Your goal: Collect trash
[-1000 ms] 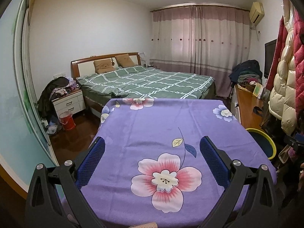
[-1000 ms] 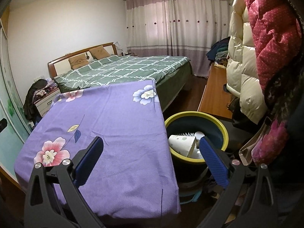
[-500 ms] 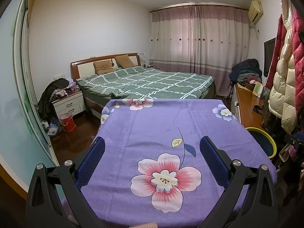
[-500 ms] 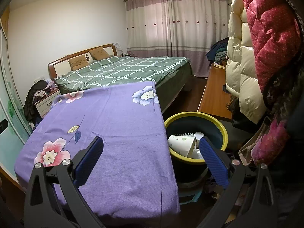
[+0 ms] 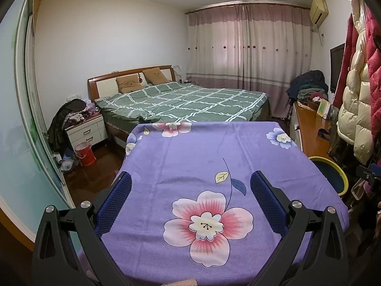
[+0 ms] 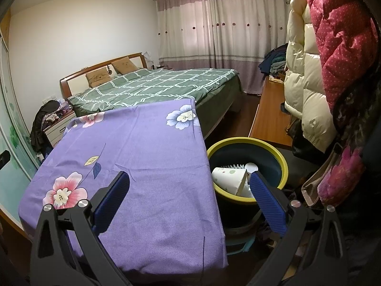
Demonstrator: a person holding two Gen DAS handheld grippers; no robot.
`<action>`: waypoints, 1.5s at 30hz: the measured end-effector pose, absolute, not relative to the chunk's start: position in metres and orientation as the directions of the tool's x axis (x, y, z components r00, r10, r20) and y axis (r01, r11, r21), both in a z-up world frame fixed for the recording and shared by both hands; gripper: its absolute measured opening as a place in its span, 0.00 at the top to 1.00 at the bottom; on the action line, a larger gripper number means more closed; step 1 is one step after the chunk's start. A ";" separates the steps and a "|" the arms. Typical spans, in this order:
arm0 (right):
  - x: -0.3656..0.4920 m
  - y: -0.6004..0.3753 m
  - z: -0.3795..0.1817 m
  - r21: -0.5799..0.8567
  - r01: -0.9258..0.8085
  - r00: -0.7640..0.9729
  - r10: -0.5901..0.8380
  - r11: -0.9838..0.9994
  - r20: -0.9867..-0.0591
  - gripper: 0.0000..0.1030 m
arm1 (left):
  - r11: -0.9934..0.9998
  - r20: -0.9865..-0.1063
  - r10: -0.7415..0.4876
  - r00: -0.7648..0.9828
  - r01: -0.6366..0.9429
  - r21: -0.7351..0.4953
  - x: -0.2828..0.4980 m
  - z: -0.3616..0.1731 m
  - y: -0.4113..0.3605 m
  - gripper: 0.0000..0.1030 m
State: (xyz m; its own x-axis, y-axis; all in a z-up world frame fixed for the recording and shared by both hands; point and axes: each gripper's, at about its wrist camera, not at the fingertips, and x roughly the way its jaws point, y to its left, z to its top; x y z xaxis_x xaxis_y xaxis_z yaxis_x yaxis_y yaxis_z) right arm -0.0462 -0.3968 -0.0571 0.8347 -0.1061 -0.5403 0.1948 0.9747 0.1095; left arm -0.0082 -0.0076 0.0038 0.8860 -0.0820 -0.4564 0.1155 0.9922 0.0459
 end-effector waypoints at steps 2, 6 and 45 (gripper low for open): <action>-0.046 -0.397 -0.057 0.109 0.195 0.834 -0.106 0.975 -0.542 0.07 | 0.992 -0.457 -0.083 0.885 0.117 0.047 -0.008 0.003 -0.007 0.05; -0.045 -0.396 -0.058 0.110 0.195 0.833 -0.106 0.975 -0.543 0.07 | 0.992 -0.456 -0.081 0.886 0.115 0.047 -0.008 0.004 -0.007 0.05; -0.037 -0.391 -0.065 0.112 0.186 0.823 -0.093 0.976 -0.560 0.07 | 0.992 -0.485 -0.081 0.871 0.118 0.046 0.005 -0.006 -0.005 0.05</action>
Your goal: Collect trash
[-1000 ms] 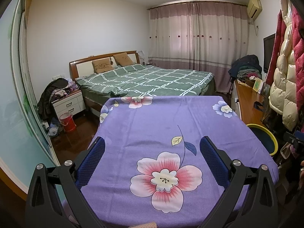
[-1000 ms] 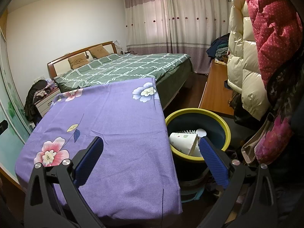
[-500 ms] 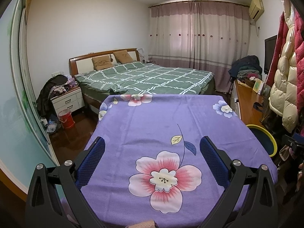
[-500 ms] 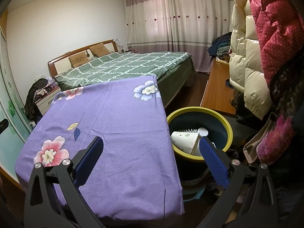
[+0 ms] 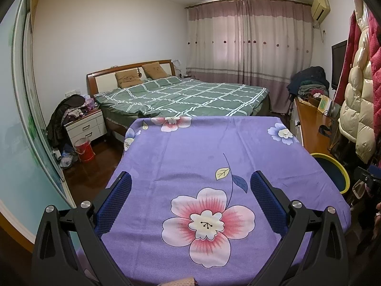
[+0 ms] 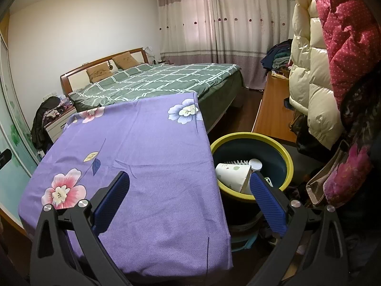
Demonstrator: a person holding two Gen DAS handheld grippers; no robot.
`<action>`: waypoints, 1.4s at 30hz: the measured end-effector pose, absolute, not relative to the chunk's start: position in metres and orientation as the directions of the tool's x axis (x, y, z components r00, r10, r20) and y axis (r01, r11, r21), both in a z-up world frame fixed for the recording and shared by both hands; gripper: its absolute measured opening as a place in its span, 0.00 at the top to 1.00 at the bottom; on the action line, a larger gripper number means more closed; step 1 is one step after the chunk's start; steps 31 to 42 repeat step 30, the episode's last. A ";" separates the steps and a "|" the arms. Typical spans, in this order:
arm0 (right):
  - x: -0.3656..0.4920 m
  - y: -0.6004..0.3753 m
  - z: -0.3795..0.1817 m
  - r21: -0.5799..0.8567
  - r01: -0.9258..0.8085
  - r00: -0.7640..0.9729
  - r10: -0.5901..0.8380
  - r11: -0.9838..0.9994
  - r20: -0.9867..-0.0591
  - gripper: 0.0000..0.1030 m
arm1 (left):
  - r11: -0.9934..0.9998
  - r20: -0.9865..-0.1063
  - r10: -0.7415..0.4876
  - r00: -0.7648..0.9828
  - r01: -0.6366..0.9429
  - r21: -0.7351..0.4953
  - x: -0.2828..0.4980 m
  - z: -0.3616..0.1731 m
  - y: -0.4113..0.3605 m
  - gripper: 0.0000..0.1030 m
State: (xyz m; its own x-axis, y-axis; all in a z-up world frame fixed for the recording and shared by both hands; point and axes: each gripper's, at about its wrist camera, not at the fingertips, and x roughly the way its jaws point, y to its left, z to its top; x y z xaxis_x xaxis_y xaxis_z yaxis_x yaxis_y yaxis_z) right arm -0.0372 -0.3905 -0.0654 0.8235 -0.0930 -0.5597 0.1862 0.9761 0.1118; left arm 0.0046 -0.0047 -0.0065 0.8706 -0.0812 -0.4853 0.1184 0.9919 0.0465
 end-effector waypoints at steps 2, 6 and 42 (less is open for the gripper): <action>-0.037 -0.390 -0.066 0.112 0.186 0.823 -0.092 0.976 -0.560 0.07 | 0.992 -0.487 -0.087 0.869 0.123 0.041 0.005 -0.008 -0.005 0.05; -0.036 -0.390 -0.068 0.112 0.185 0.821 -0.091 0.976 -0.564 0.07 | 0.992 -0.486 -0.086 0.870 0.122 0.042 0.006 -0.007 -0.006 0.05; 0.068 -0.366 -0.074 0.093 0.113 0.812 -0.038 0.989 -0.582 0.07 | 0.997 -0.591 -0.026 0.806 0.068 0.048 0.130 -0.046 0.006 0.05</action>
